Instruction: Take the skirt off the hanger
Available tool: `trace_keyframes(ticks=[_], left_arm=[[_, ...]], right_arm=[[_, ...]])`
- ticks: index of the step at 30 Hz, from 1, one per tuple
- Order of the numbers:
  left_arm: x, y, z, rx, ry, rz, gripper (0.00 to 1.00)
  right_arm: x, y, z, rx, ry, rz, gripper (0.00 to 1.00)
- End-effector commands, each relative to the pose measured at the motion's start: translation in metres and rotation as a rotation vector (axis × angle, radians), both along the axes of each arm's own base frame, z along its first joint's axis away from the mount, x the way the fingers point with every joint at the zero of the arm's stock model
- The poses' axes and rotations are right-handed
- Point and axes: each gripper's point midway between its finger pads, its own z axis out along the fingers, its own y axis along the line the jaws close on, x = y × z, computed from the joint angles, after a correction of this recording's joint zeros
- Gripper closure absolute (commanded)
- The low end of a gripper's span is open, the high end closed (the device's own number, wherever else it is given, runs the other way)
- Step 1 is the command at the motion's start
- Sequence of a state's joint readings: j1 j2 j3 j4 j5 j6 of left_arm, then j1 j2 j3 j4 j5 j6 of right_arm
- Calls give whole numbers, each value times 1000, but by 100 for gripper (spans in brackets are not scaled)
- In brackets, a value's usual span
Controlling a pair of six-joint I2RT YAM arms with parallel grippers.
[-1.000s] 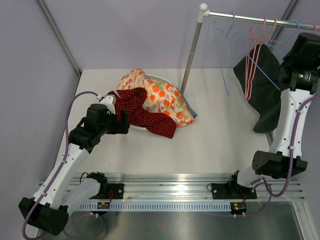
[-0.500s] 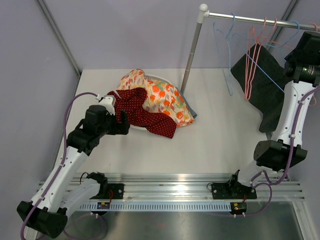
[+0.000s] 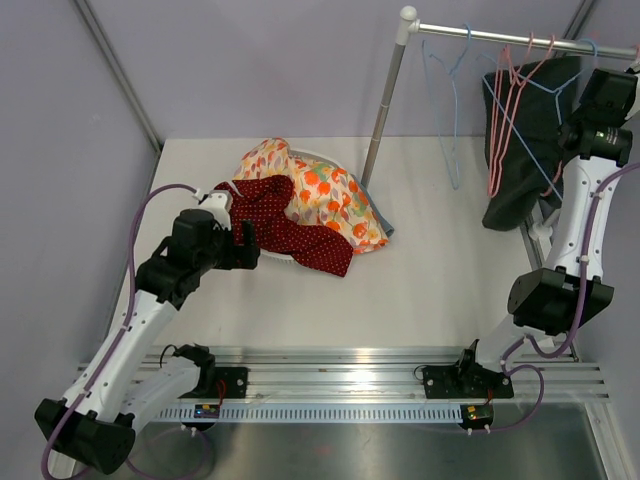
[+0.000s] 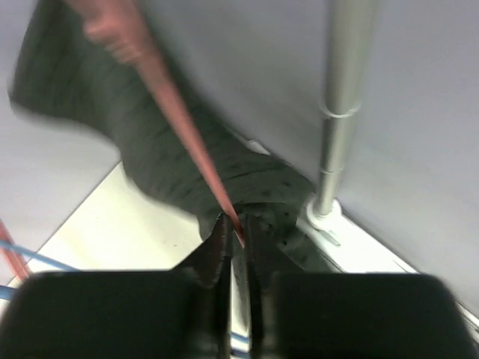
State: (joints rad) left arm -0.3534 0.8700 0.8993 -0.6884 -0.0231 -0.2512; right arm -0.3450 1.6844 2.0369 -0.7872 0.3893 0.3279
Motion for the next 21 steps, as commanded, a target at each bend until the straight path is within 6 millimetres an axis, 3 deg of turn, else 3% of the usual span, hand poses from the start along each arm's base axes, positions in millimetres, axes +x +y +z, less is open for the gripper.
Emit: trace_keyframes(ticks=[1, 5, 8, 16, 21], left_arm=[[7, 0, 12, 8, -38, -1, 1], [7, 1, 11, 17, -38, 5, 1], [9, 6, 11, 31, -40, 29, 1], [11, 5, 3, 41, -11, 26, 1], [13, 5, -2, 57, 7, 31, 1]], right_arm=[[3, 3, 5, 14, -36, 10, 97], [-3, 8, 16, 16, -68, 21, 100], [-16, 15, 38, 3, -123, 33, 100], [-58, 44, 124, -41, -315, 103, 100], [-89, 61, 159, -79, -391, 130, 100]])
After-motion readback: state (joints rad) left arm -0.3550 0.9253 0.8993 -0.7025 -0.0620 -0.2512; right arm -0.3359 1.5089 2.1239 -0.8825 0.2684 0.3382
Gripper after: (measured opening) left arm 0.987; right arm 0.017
